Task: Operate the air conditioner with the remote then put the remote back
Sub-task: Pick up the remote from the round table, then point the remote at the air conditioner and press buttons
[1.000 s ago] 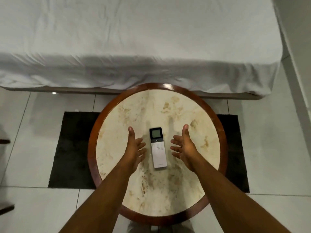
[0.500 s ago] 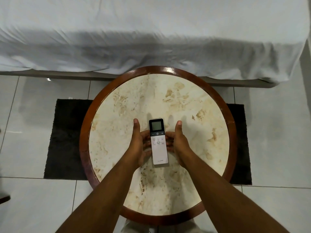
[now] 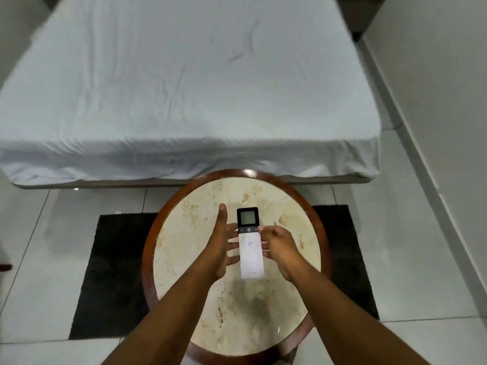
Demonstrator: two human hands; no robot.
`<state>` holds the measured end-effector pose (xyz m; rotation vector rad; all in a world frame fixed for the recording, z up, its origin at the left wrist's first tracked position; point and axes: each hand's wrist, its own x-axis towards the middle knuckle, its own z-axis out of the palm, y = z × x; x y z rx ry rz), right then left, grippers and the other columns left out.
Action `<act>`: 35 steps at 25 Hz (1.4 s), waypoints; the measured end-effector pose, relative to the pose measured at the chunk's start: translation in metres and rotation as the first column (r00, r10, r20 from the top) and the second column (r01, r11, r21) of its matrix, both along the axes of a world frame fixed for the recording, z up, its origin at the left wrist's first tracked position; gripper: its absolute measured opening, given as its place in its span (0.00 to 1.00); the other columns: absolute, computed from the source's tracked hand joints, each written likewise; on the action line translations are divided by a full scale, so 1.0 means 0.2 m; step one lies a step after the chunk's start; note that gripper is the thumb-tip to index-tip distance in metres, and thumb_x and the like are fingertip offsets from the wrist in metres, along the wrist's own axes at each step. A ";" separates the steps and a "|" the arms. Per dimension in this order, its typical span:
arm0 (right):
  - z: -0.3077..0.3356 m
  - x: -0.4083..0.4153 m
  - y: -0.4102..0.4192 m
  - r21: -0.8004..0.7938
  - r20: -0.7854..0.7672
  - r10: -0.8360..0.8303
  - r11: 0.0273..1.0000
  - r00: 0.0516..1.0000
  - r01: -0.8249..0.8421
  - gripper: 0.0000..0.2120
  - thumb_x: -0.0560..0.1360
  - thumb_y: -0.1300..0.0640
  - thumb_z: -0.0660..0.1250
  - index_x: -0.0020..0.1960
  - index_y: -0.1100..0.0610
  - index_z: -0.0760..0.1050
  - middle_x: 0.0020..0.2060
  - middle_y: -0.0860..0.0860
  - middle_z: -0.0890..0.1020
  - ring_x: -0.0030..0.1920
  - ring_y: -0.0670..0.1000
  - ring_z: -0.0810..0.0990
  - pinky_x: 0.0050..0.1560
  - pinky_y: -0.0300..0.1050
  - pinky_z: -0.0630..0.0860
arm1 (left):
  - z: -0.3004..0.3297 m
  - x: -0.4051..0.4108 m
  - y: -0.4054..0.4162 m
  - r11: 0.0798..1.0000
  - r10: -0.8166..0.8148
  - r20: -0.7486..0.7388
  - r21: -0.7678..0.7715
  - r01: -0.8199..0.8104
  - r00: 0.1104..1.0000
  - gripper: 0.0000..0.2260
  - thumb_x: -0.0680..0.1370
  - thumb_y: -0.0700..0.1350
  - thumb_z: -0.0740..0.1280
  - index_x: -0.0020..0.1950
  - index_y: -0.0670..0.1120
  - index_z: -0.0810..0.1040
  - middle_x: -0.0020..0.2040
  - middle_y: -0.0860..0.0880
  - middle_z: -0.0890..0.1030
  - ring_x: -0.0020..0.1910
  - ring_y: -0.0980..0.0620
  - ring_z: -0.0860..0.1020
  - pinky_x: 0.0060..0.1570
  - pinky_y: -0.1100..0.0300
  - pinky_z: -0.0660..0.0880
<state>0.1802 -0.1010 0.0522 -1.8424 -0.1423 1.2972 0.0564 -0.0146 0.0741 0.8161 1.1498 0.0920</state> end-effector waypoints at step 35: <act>3.25 0.83 -1.45 0.859 0.463 -0.845 0.502 0.267 0.102 0.08 0.78 0.53 0.59 0.53 0.58 0.69 0.35 0.60 0.85 0.27 0.58 0.84 0.23 0.45 0.77 | 3.07 1.44 -0.72 -0.717 -0.388 -0.018 0.634 -0.289 0.921 0.41 0.71 0.73 0.38 0.78 0.50 0.42 0.80 0.45 0.43 0.77 0.45 0.38 0.72 0.48 0.38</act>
